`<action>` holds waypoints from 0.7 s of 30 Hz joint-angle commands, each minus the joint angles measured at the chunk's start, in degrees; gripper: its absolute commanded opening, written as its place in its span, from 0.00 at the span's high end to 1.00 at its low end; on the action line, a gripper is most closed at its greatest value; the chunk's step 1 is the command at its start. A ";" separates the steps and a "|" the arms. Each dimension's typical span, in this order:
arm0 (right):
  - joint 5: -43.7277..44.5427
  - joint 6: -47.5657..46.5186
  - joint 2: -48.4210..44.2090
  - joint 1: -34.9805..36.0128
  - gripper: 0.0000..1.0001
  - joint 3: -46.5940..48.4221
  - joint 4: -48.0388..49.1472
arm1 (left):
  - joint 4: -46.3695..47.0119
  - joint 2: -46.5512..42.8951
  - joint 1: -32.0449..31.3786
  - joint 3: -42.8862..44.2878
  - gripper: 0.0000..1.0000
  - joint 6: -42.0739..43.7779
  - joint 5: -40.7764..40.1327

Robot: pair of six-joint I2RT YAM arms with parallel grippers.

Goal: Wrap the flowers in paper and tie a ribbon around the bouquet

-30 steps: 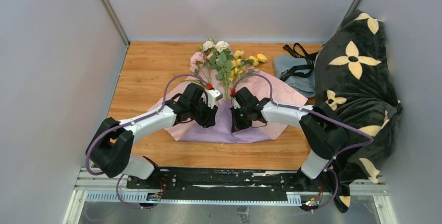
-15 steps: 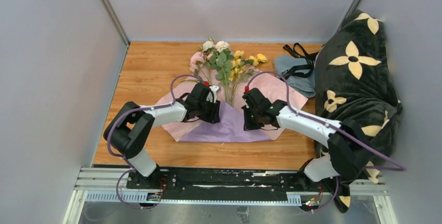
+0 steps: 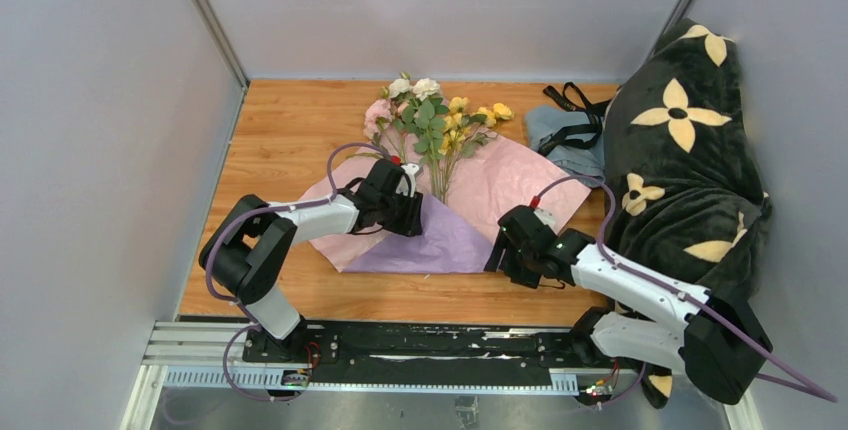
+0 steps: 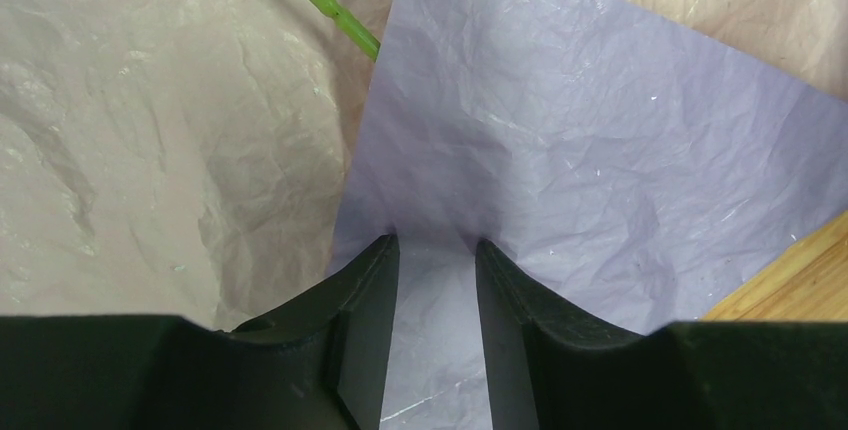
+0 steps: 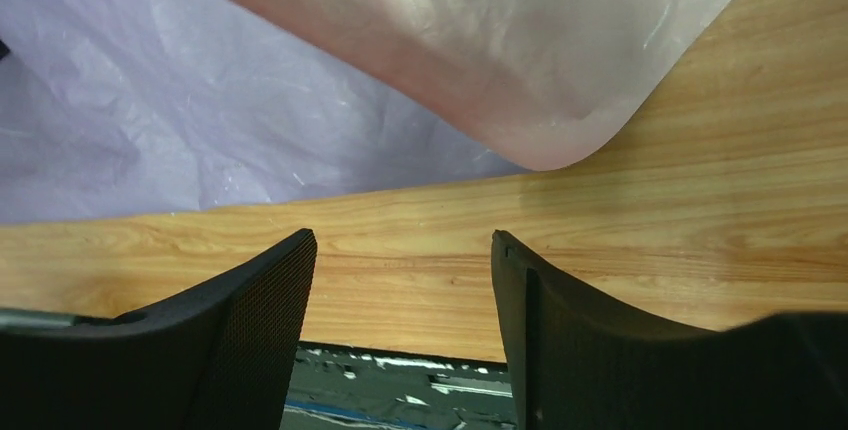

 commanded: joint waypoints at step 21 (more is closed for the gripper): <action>7.70 21.04 10.17 0.00 0.77 -8.62 6.54 | -2.42 0.09 -0.13 -1.21 0.47 0.17 -1.89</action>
